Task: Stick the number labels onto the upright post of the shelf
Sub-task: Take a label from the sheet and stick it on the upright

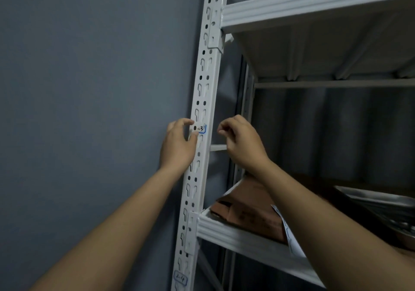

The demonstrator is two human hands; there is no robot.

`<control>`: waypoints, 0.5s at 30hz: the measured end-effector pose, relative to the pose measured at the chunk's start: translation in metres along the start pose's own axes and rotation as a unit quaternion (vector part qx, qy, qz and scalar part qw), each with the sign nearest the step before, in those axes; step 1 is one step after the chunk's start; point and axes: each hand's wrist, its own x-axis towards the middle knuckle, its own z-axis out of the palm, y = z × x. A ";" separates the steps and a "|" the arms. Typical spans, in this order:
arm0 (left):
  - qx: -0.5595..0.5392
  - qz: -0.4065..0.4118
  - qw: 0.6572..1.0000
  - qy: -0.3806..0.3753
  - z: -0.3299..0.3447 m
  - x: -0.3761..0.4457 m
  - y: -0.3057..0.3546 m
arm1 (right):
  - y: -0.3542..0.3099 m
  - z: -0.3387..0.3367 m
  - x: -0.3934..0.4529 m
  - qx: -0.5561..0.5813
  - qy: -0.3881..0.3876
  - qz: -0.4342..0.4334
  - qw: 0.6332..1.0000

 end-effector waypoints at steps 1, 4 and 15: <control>0.006 0.005 1.000 0.000 -0.002 -0.005 0.002 | -0.002 0.001 -0.003 0.022 0.007 0.011 1.000; 0.014 0.012 1.000 -0.010 -0.007 -0.016 0.007 | -0.005 0.005 -0.013 0.074 0.024 0.059 0.995; 0.008 0.020 0.999 -0.029 -0.018 -0.019 0.015 | -0.013 0.011 -0.010 0.043 0.022 0.024 0.999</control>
